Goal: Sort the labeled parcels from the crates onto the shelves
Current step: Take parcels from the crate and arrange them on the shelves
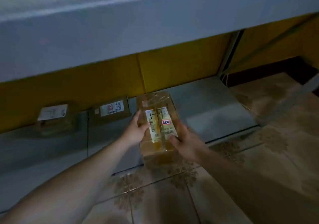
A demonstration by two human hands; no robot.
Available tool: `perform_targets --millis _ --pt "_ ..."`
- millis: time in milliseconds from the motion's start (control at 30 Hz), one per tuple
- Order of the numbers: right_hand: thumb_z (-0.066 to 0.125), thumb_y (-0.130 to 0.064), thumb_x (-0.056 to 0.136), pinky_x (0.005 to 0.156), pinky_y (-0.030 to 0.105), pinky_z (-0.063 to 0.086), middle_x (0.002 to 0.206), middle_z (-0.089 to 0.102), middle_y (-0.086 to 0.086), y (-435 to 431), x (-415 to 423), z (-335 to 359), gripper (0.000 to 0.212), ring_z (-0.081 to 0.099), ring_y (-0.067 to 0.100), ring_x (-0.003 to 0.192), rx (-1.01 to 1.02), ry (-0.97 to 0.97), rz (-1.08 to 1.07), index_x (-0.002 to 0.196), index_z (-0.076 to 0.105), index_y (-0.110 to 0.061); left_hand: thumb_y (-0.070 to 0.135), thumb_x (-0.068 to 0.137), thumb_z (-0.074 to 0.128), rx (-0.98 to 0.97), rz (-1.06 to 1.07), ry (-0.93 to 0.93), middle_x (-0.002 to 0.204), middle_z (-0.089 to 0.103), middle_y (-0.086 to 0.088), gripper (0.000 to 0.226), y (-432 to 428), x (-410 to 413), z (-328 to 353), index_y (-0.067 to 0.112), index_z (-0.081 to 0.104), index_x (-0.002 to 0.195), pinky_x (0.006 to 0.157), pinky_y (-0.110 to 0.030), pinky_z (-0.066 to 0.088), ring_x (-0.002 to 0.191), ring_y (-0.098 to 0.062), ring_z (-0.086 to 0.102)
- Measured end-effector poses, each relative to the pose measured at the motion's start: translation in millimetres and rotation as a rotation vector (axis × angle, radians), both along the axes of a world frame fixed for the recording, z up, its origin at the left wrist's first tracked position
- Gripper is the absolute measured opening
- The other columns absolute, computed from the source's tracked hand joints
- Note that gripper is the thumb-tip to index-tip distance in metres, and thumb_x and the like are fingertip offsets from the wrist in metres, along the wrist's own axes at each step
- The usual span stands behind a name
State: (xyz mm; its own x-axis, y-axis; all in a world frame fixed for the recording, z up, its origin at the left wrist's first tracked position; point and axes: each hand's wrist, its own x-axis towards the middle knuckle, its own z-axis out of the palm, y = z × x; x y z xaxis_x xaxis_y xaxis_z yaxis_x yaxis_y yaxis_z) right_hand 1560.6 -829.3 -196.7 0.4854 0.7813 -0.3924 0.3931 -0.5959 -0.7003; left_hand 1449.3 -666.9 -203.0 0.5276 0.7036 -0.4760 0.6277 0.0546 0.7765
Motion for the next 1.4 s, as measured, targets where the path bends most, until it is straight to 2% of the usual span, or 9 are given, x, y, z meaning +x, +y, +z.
perform_targets --millis 67,200,367,500,567,700,867,1167,1400 --pt "0.045 -0.05 0.099 0.09 0.035 0.048 0.129 0.053 0.001 11.6 13.2 -41.3 0.049 0.059 0.02 0.104 0.029 -0.055 0.029 0.144 0.027 -0.043 0.025 0.1 0.051 0.06 -0.015 -0.012 0.149 0.043 -0.004 0.067 9.5 11.8 -33.2 0.03 0.012 0.154 0.064 -0.017 0.05 0.103 -0.017 0.061" --pt "0.043 -0.053 0.097 0.095 0.04 0.046 0.129 0.053 0.006 34.6 38.3 -101.9 0.052 0.056 0.03 0.115 0.053 -0.135 0.048 0.145 0.026 -0.044 0.027 0.097 0.057 0.131 -0.013 -0.101 0.145 0.046 0.0 0.066 35.7 28.7 -91.3 0.033 0.021 0.152 0.098 -0.038 0.049 0.115 -0.021 0.059" --pt "0.038 -0.069 0.079 0.103 0.048 0.045 0.129 0.056 0.003 56.8 52.8 -146.8 0.069 0.054 0.027 0.12 0.107 -0.132 0.085 0.143 0.024 -0.049 0.015 0.094 0.061 0.123 -0.008 -0.199 0.139 0.052 -0.001 0.069 56.9 37.8 -133.3 0.029 0.027 0.152 0.094 -0.04 0.053 0.108 -0.021 0.063" --pt "0.049 -0.064 0.085 0.102 0.042 0.047 0.128 0.054 -0.002 59.0 54.3 -157.8 0.062 0.059 0.023 0.115 0.116 -0.11 0.11 0.141 0.026 -0.053 0.02 0.096 0.059 0.106 -0.053 -0.228 0.136 0.051 0.004 0.064 64.9 33.4 -146.2 0.034 0.028 0.15 0.083 -0.03 0.055 0.104 -0.015 0.063" --pt "0.051 -0.06 0.092 0.104 0.036 0.043 0.129 0.047 -0.001 60.9 59.3 -151.5 0.06 0.053 0.023 0.121 0.073 -0.243 0.159 0.146 0.029 -0.045 0.035 0.099 0.048 0.137 -0.049 -0.236 0.15 0.039 0.005 0.056 70.5 27.4 -150.5 0.035 0.026 0.15 0.104 -0.037 0.043 0.128 -0.018 0.049" --pt "0.04 -0.078 0.078 0.119 0.048 0.023 0.157 0.023 0.005 80.2 77.6 -137.8 0.08 0.017 0.029 0.146 0.132 -0.546 0.335 0.149 0.033 -0.042 0.047 0.102 0.029 0.274 0.03 -0.025 0.159 0.024 0.0 0.055 90.5 -4.5 -179.2 0.028 0.023 0.153 0.115 -0.039 0.021 0.145 -0.024 0.025" --pt "0.022 -0.085 0.073 0.123 0.048 0.006 0.166 0.003 -0.004 106.0 84.6 -155.0 0.092 -0.006 0.018 0.152 0.064 -0.596 0.52 0.154 0.019 -0.043 0.07 0.092 0.02 0.601 -0.292 0.626 0.163 -0.003 0.002 0.073 109.0 -56.1 -240.9 0.035 0.004 0.154 0.115 -0.058 0.008 0.149 -0.025 -0.001" --pt "0.023 -0.077 0.088 0.119 0.058 0.009 0.165 0.01 0.005 171.9 80.9 -151.1 0.082 0.004 0.03 0.151 -0.194 -0.741 0.064 0.156 0.021 -0.031 0.073 0.089 0.018 0.75 -0.257 0.594 0.163 -0.006 0.008 0.074 101.9 -64.9 -259.3 0.039 0.004 0.153 0.115 -0.06 -0.001 0.149 -0.019 -0.011" --pt "0.028 -0.078 0.08 0.123 0.038 0.002 0.166 0.007 -0.004 160.8 113.6 -149.6 0.081 -0.001 0.019 0.153 0.012 -0.73 0.445 0.153 0.024 -0.043 0.074 0.088 0.016 0.761 -0.247 0.602 0.162 -0.008 0.009 0.073 104.7 -64.8 -263.6 0.04 0.004 0.152 0.115 -0.059 -0.001 0.149 -0.019 -0.012"
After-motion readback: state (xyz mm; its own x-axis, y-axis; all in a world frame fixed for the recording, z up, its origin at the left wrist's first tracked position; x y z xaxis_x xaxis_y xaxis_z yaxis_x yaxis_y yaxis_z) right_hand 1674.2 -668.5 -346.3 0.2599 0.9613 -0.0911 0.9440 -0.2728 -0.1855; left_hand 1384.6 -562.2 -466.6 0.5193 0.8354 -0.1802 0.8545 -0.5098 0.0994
